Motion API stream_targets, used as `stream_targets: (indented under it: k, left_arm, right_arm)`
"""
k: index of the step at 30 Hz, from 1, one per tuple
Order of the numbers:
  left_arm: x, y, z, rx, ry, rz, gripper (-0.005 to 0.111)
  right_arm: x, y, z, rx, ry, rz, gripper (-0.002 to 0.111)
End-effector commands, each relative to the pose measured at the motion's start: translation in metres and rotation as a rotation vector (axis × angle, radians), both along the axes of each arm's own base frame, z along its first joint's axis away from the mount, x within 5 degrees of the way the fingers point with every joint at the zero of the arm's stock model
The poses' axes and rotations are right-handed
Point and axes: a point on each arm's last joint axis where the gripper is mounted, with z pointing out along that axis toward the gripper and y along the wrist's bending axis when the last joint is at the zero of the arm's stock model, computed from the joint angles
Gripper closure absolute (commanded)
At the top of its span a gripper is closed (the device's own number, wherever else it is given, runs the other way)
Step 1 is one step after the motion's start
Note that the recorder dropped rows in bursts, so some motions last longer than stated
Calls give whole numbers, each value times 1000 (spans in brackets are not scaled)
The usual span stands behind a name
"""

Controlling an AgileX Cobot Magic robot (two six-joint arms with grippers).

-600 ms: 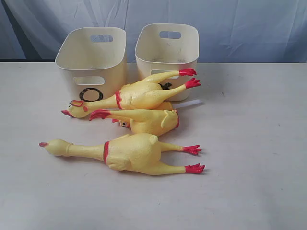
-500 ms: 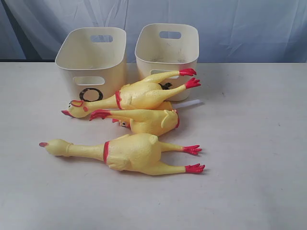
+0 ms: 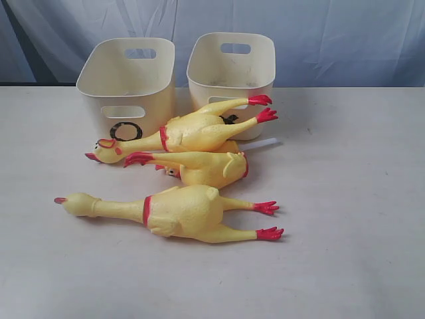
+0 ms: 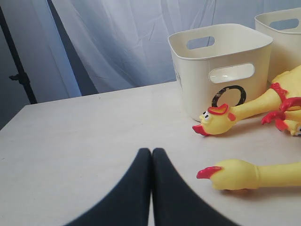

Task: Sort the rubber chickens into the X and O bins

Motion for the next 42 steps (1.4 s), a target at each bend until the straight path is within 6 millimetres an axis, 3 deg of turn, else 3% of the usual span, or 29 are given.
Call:
stream_targets:
  k: [1,4,8,22,28,42]
  left_arm:
    - [0,0,-1,-1,1,-6,107]
    - [0,0,-1,5,1,-5,107]
    - [0,3,-1,135,-4,6,107]
    - [0,3,1,184,-20,9,107]
    - [1,-1,7,-26,-93,-9,107]
    - [1,-1,8,-45,-95,-10,107]
  right_arm:
    - [0,0,1,2,-14,-2,109]
    - [0,0,1,2,-14,-2,109]
    - [0,0,1,2,-14,-2,109]
    - [0,0,1,2,-14,-2,109]
    - [0,0,1,2,-14,-2,109]
    - [0,0,1,2,-14,-2,109]
